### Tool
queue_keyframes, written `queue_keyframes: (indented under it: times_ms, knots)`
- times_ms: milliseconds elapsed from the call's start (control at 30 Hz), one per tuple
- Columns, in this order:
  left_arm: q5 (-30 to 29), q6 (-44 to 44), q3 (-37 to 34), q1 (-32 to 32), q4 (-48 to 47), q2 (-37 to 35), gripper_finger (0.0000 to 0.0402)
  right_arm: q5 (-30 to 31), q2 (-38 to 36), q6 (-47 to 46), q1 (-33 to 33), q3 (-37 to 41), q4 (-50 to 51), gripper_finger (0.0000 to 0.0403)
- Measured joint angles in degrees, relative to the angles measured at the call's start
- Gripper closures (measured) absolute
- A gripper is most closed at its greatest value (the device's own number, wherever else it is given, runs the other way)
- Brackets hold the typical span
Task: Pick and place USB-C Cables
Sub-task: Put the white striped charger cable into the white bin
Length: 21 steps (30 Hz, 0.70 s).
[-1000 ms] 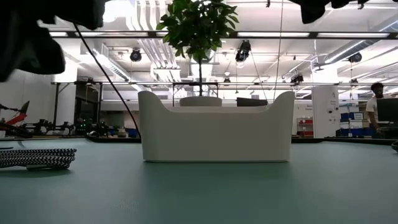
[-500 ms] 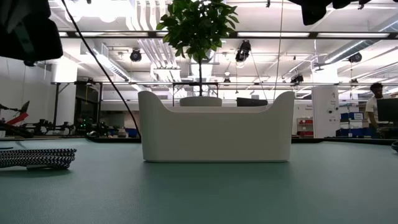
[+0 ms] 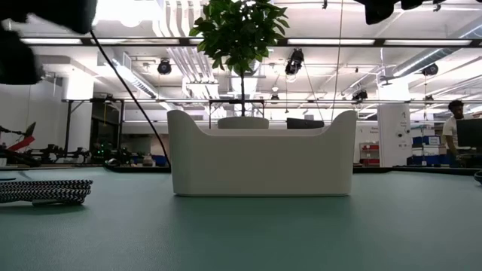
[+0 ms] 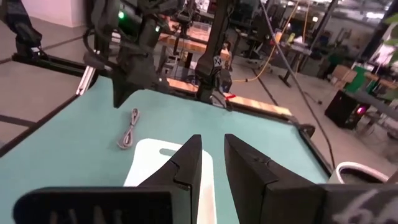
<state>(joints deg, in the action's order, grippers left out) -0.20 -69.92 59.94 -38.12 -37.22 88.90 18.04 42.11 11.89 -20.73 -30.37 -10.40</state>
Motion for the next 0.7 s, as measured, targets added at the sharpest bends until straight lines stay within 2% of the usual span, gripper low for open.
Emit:
queue_keyframes:
  times_ms: [100, 567, 700]
  knots:
    - [1.2, -0.3, -0.1, -0.1, -2.4, 0.0, 0.0402, 0.0, -0.2, 0.9, 0.0, 0.0, -0.9, 0.0344]
    - [1.2, 0.2, -0.7, -0.1, -2.3, 0.0, 0.0401, 0.0, -0.9, 2.6, 0.0, -0.4, -1.0, 0.0344]
    - [1.2, 2.8, -0.7, -0.2, -1.7, 0.0, 0.0382, 0.0, -1.0, 3.1, 0.0, -0.4, -1.0, 0.0344]
